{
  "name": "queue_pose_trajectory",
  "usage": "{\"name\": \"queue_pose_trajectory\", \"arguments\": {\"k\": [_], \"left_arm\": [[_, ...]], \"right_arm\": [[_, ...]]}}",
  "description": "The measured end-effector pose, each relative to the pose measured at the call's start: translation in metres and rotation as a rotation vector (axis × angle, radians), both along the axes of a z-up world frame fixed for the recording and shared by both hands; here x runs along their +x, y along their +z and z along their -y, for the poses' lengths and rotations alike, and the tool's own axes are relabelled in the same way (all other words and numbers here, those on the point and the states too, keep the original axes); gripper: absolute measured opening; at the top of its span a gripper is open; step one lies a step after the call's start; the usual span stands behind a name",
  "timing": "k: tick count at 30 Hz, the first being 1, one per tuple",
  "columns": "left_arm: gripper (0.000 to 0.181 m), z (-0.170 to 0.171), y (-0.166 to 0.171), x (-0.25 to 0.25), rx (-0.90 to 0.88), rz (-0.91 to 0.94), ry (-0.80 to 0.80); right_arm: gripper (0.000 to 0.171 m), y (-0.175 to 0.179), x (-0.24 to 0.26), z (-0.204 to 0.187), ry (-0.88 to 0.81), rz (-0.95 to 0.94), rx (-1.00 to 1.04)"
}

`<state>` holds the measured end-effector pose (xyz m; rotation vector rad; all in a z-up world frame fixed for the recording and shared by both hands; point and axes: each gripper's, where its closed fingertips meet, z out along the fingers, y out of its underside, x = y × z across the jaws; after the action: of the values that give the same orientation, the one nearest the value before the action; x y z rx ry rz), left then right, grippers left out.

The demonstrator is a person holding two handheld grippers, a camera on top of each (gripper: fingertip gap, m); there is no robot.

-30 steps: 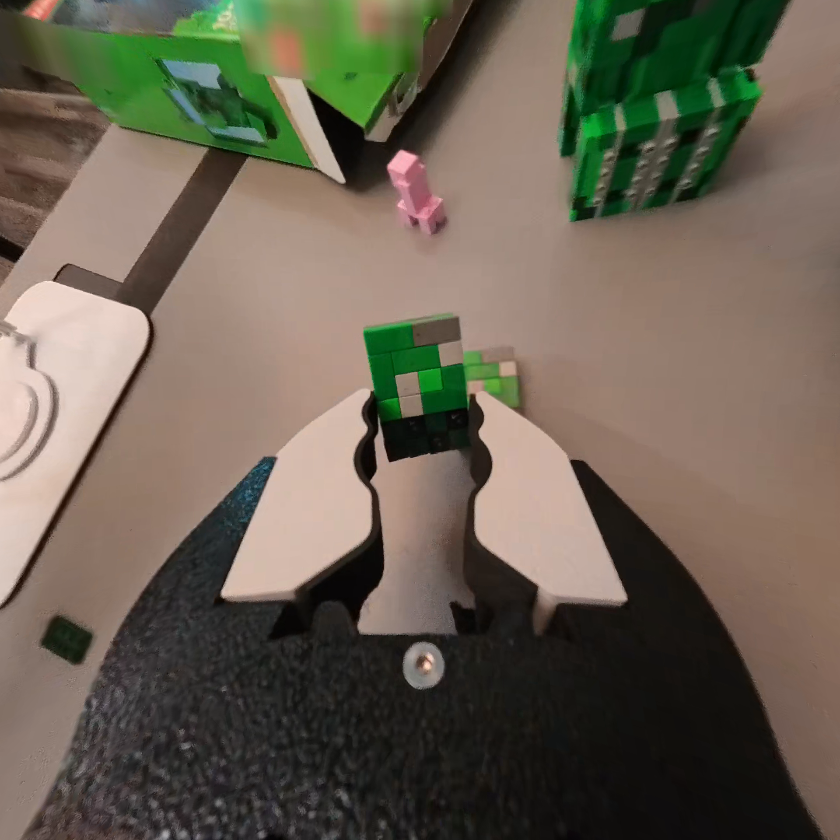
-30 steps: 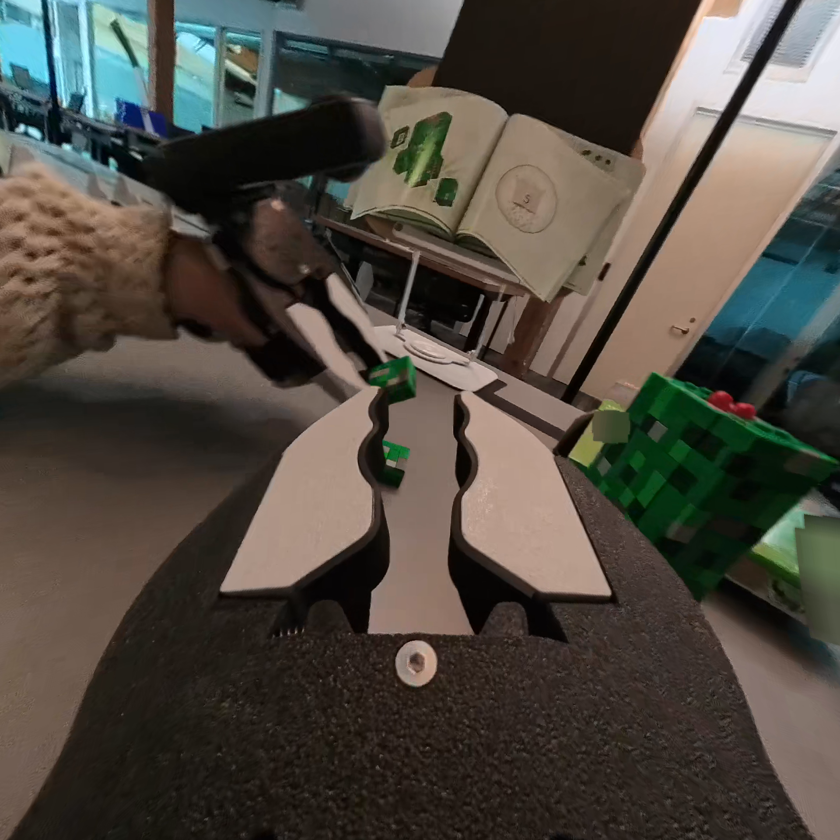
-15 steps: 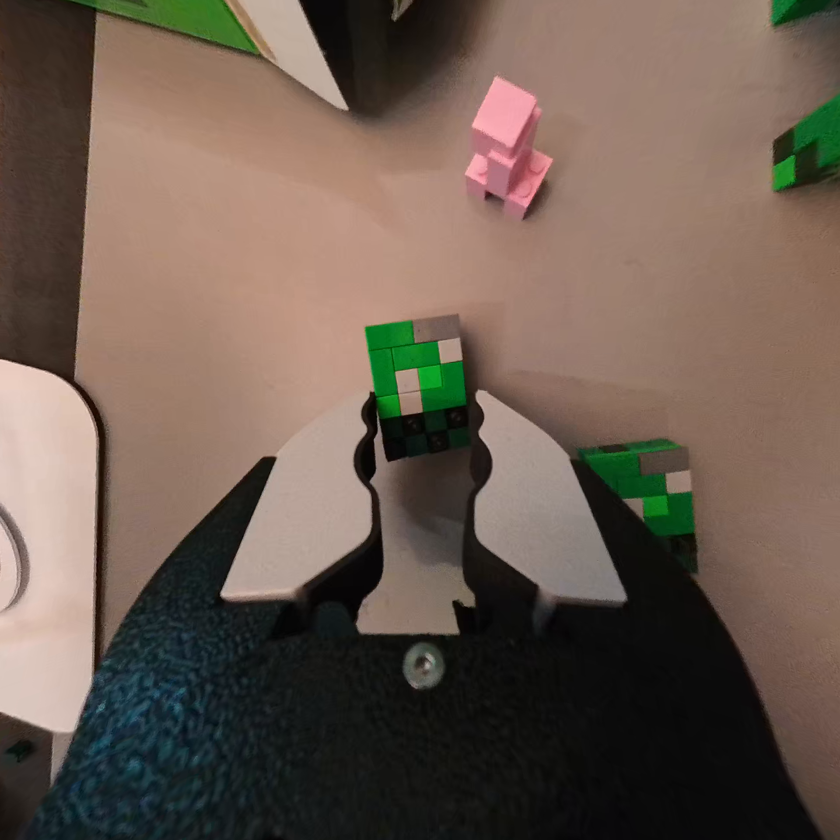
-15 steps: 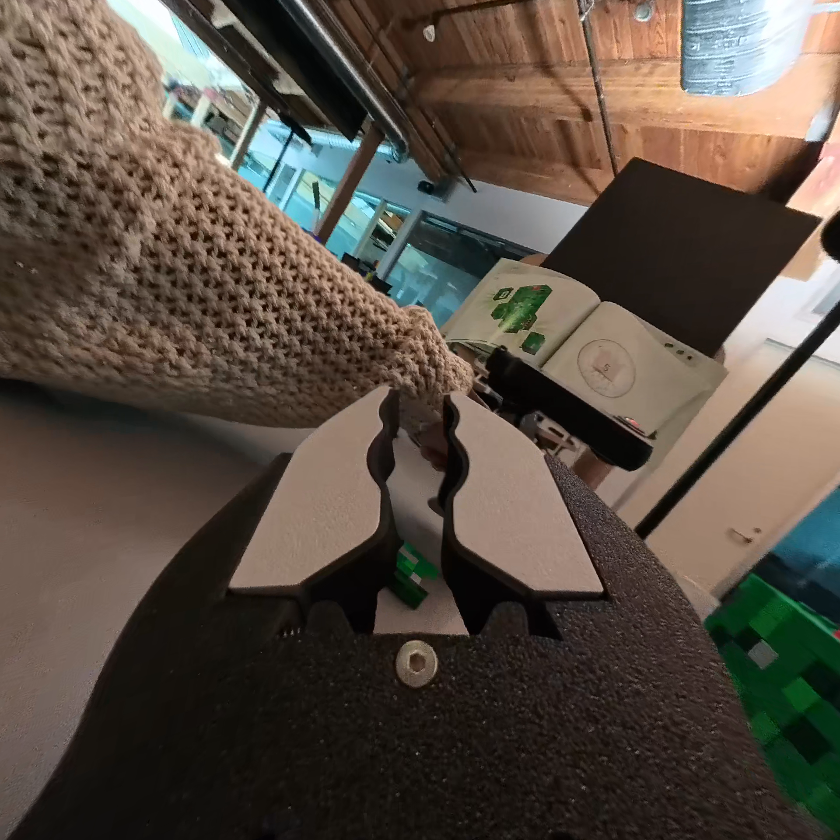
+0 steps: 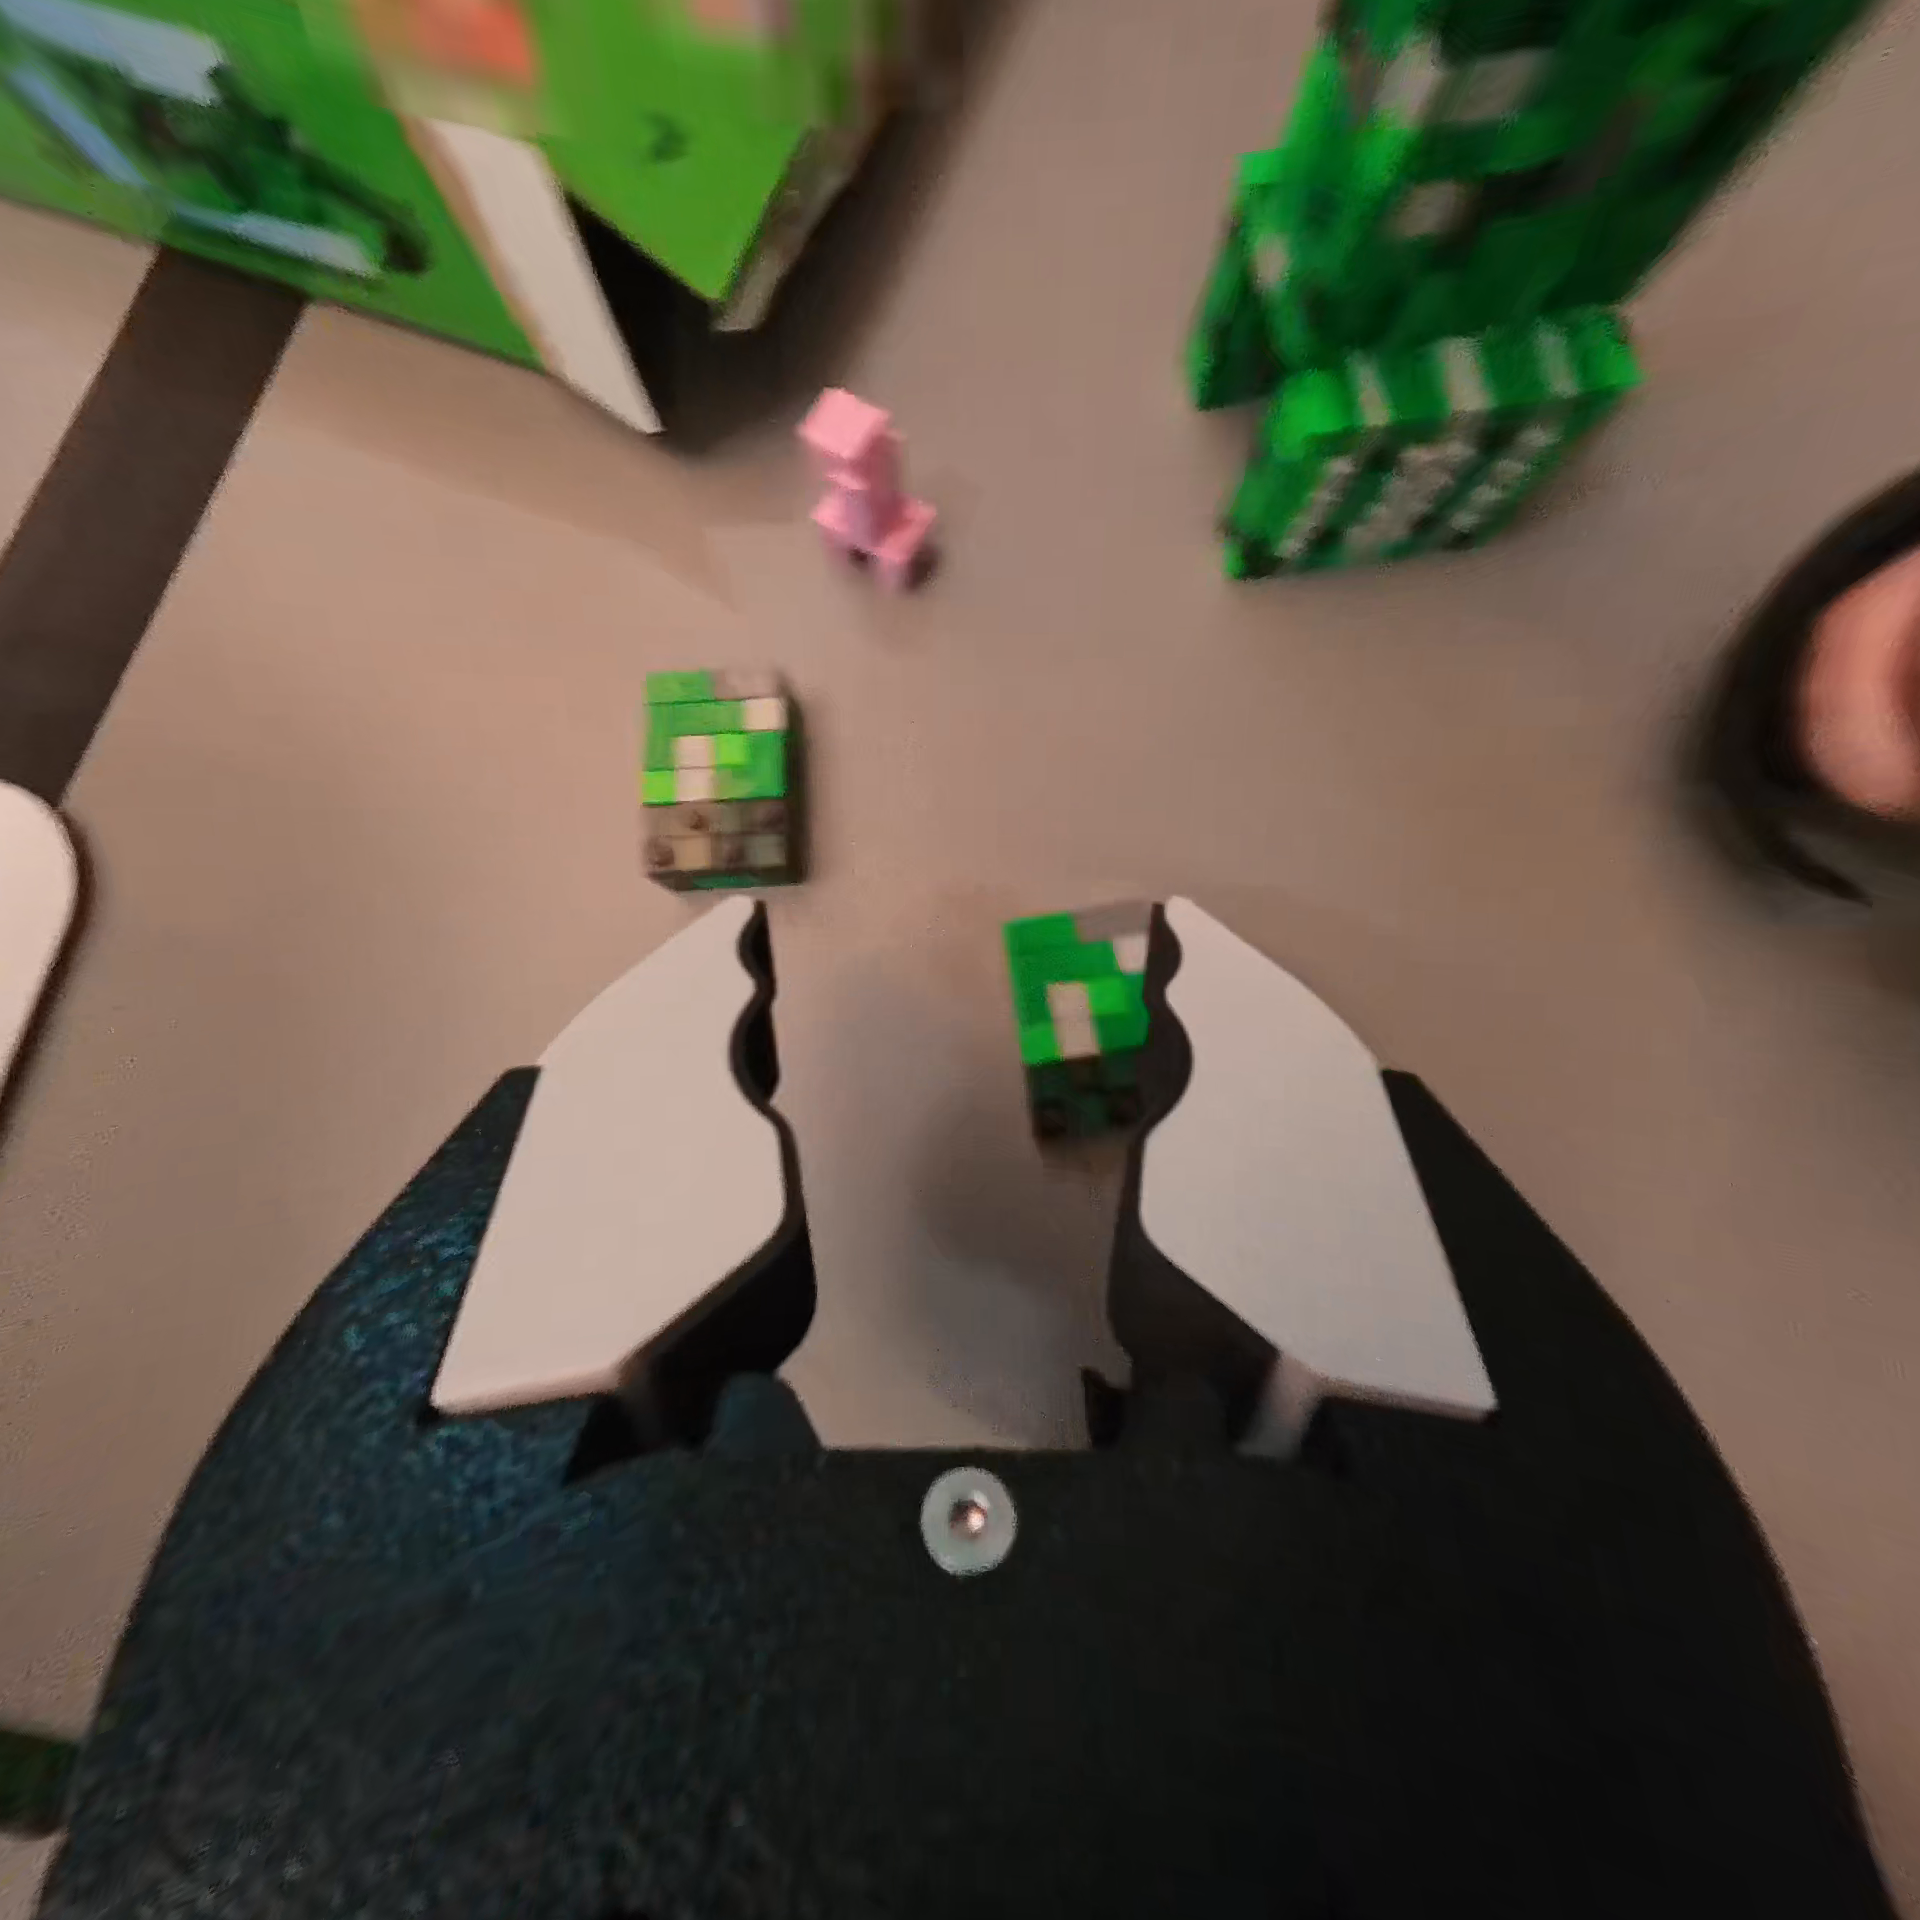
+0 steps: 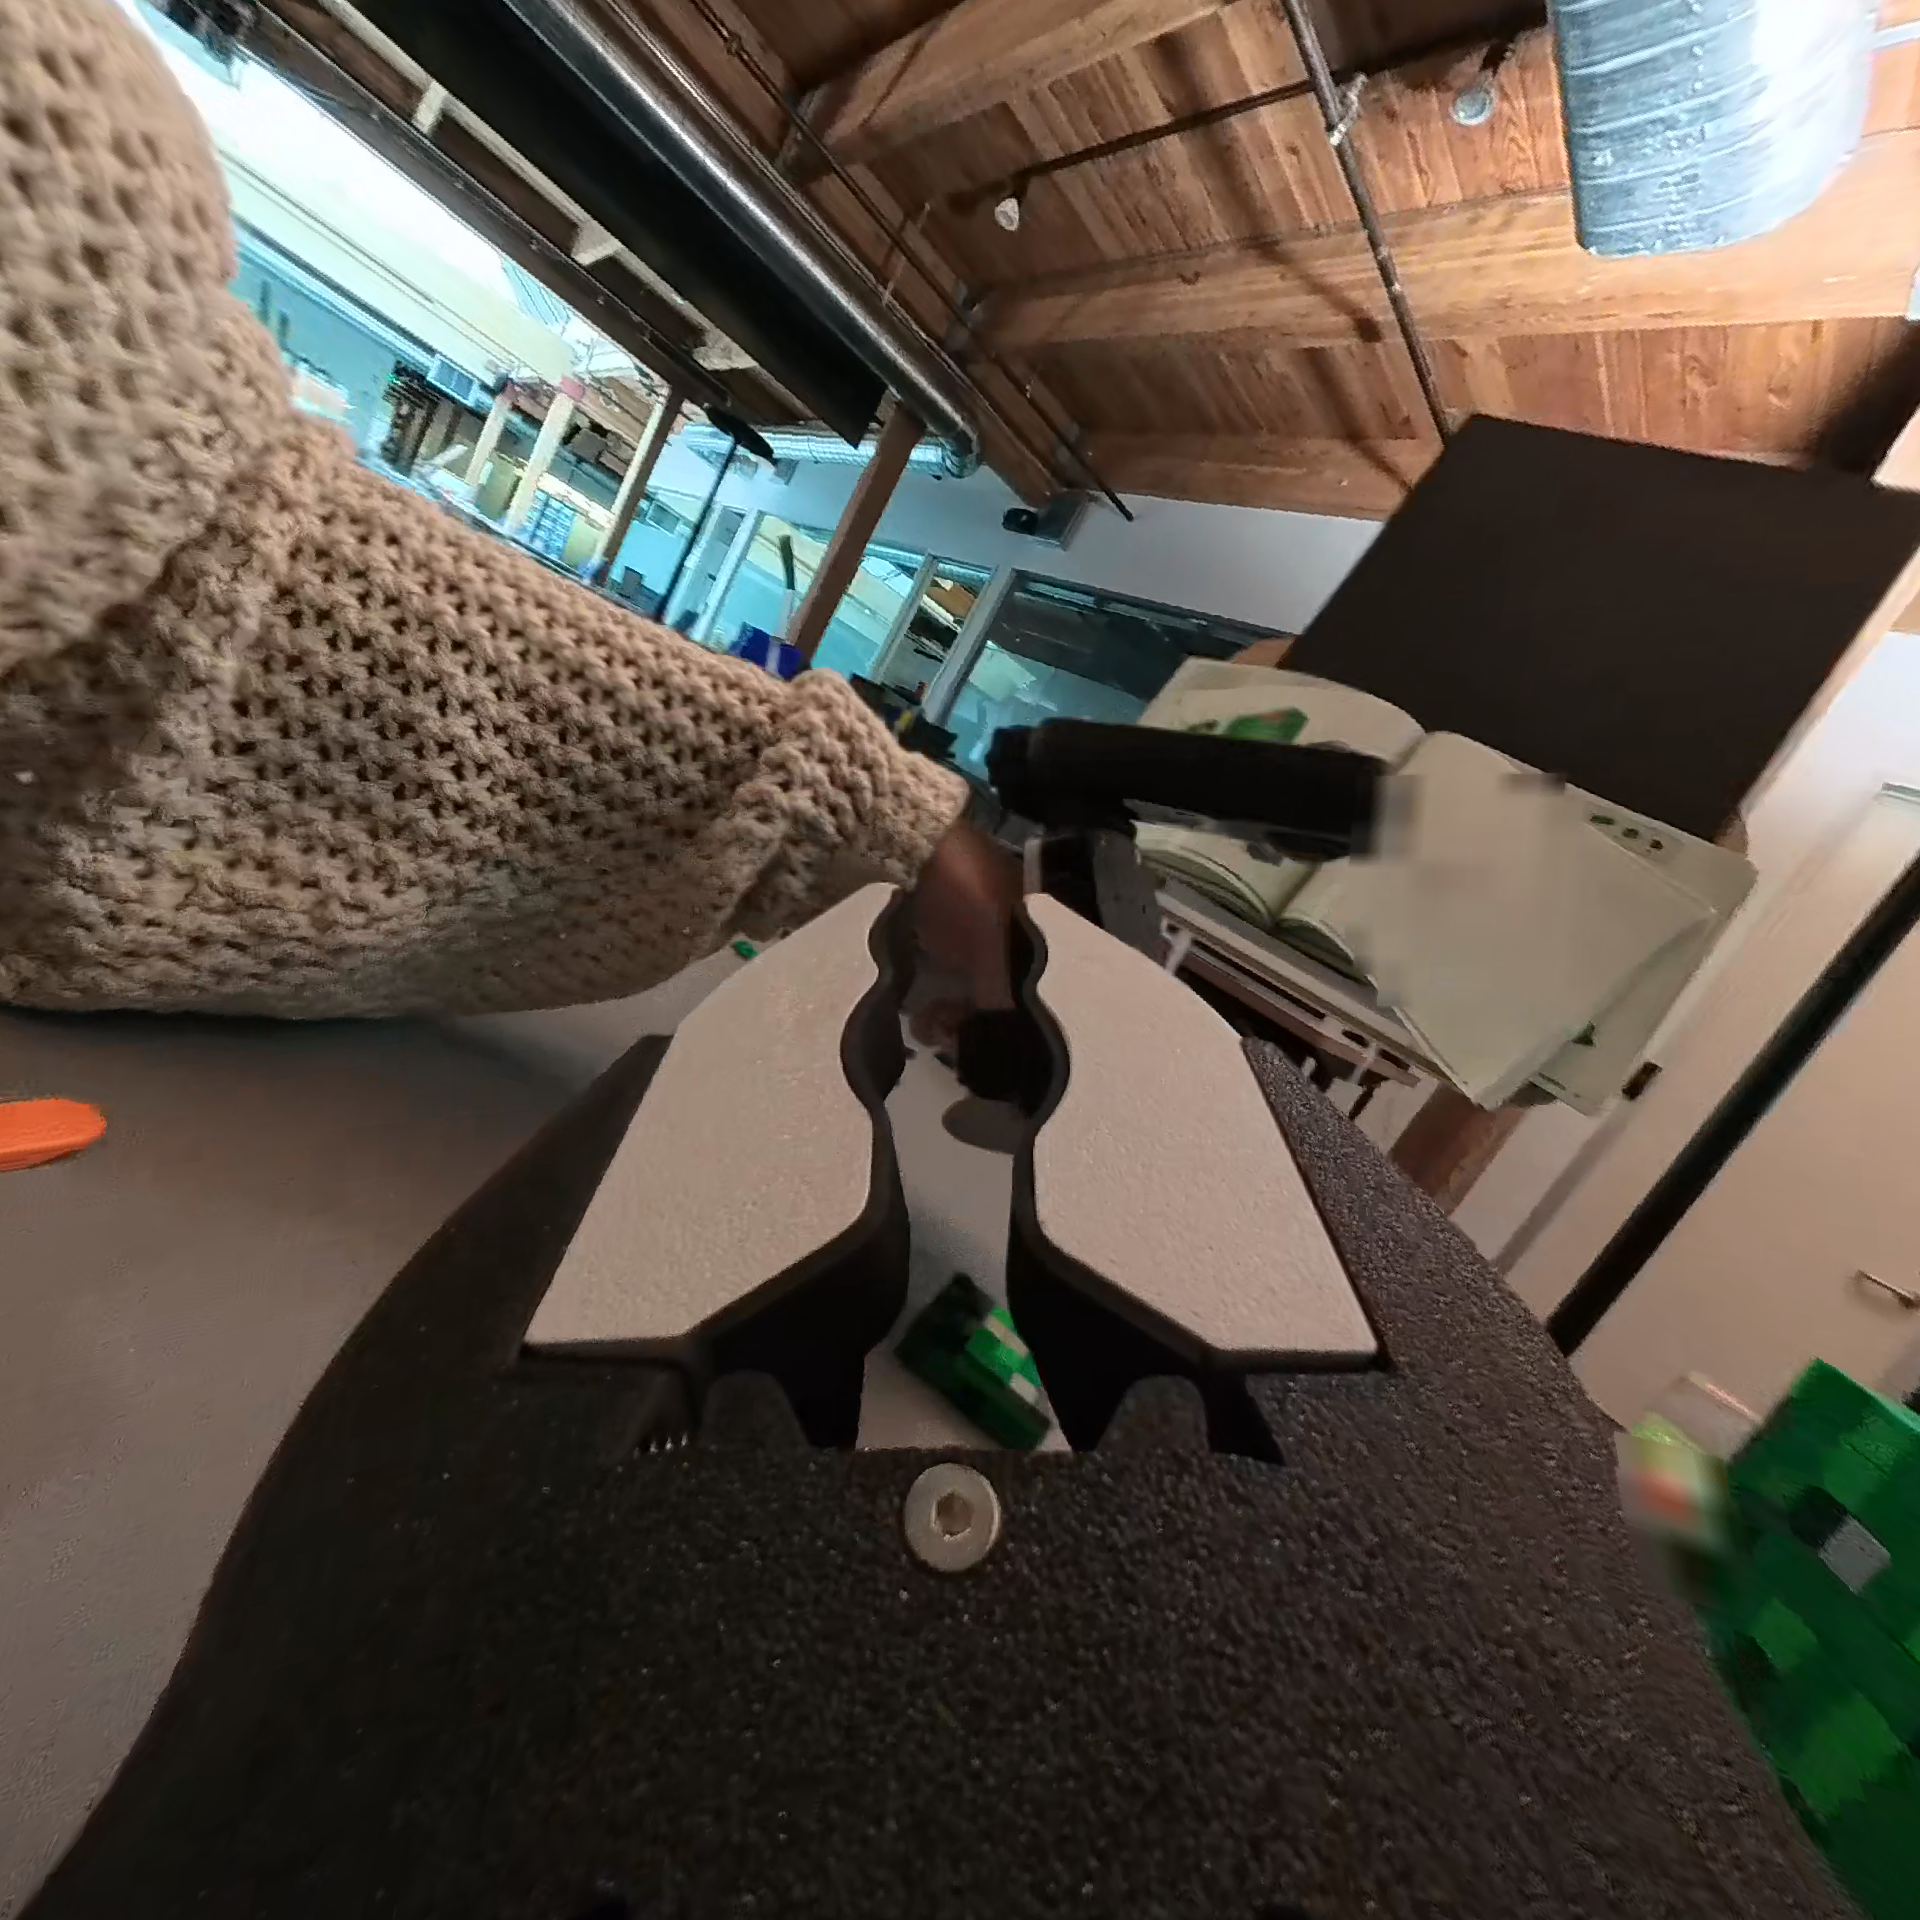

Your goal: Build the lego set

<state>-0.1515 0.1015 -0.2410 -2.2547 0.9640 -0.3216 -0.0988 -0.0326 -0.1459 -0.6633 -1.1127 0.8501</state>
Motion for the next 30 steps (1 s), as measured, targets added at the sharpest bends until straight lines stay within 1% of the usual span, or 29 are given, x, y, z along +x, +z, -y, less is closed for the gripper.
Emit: {"name": "queue_pose_trajectory", "arguments": {"k": [2,5,9,12,14,17,20,23,27,29,30], "left_arm": [[0.073,0.018,-0.005,0.002,0.047,-0.011,-0.022],[0.069,0.035,-0.014,0.002,0.106,-0.052,-0.011],[0.062,0.045,-0.027,0.001,0.117,-0.106,0.012],[0.062,0.046,-0.04,0.002,0.084,-0.127,0.029],[0.06,0.043,-0.04,0.005,0.087,-0.1,0.054],[0.058,0.039,-0.04,0.006,0.095,-0.122,0.064],[0.064,0.039,-0.041,0.012,0.083,-0.142,0.061],[0.064,0.037,-0.039,0.013,0.084,-0.2,0.051],[0.054,0.033,-0.037,0.013,0.042,-0.263,0.049],[0.04,0.033,-0.038,0.009,-0.03,-0.295,0.078],[0.04,0.035,-0.039,0.006,-0.078,-0.314,0.091]], "right_arm": [[0.017,-0.001,-0.002,0.015,0.037,0.006,0.039],[0.016,-0.003,-0.004,0.034,0.08,0.017,0.097],[0.017,-0.006,-0.006,0.043,0.104,0.028,0.123],[0.016,-0.006,-0.006,0.042,0.102,0.031,0.118],[0.016,-0.005,-0.006,0.041,0.102,0.03,0.113],[0.016,-0.006,-0.007,0.042,0.103,0.034,0.115],[0.016,-0.006,-0.007,0.043,0.104,0.035,0.122],[0.015,-0.007,-0.007,0.043,0.104,0.037,0.125],[0.015,-0.007,-0.007,0.043,0.106,0.038,0.126],[0.015,-0.007,-0.007,0.044,0.107,0.038,0.127],[0.014,-0.007,-0.008,0.043,0.106,0.039,0.127]]}}
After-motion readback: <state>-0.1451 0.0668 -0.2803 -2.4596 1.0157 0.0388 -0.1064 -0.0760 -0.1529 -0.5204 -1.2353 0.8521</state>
